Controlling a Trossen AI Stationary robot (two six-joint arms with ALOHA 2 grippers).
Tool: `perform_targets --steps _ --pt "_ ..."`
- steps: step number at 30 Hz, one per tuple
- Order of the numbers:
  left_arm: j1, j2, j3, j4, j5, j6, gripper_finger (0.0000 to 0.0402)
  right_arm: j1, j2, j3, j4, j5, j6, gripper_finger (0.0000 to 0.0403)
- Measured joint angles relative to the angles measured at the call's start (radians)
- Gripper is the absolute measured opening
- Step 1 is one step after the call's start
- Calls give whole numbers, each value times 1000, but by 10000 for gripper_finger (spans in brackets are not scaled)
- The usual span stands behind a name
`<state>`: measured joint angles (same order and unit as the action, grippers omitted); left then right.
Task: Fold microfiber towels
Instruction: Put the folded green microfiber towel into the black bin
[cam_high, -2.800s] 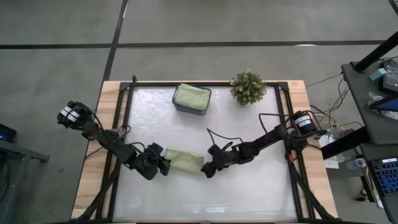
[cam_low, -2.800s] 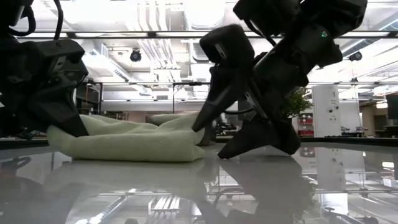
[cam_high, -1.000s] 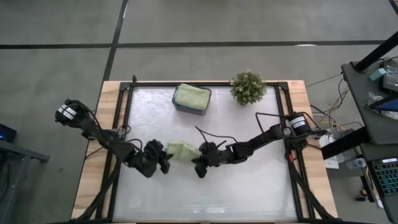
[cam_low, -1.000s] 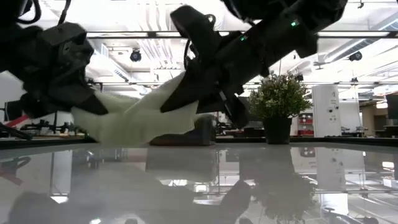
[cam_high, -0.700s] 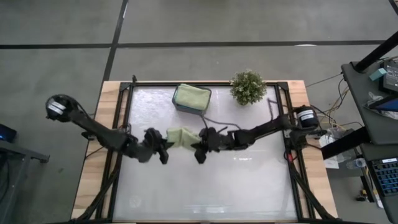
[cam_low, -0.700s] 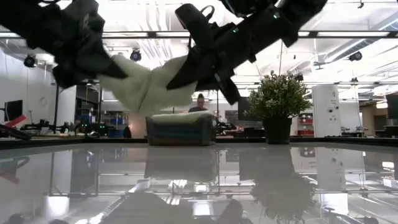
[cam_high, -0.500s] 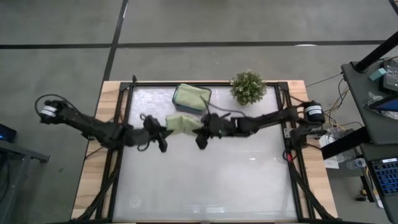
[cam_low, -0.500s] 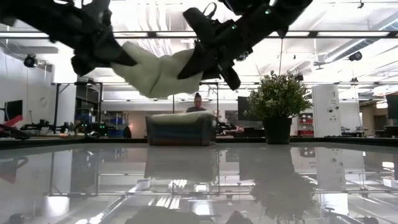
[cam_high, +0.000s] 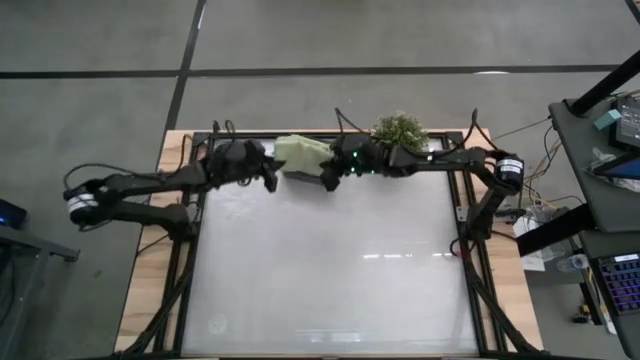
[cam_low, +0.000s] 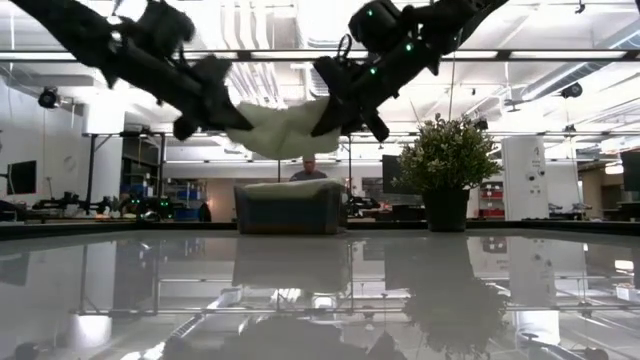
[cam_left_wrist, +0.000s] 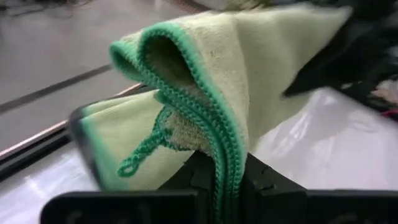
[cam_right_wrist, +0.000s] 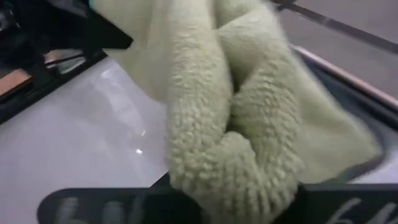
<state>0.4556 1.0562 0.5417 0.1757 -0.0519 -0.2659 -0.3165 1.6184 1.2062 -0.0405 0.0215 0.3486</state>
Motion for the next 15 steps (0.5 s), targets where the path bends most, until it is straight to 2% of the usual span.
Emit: perform_targets --steps 6,11,15 --pt "141 204 72 9 132 35 10 -81 10 1 -14 -35 -1 22" --pt "163 337 120 -8 131 39 20 -85 66 0 -14 -59 26 22" --pt "164 369 139 -11 126 68 29 -87 101 12 -20 -80 42 22"
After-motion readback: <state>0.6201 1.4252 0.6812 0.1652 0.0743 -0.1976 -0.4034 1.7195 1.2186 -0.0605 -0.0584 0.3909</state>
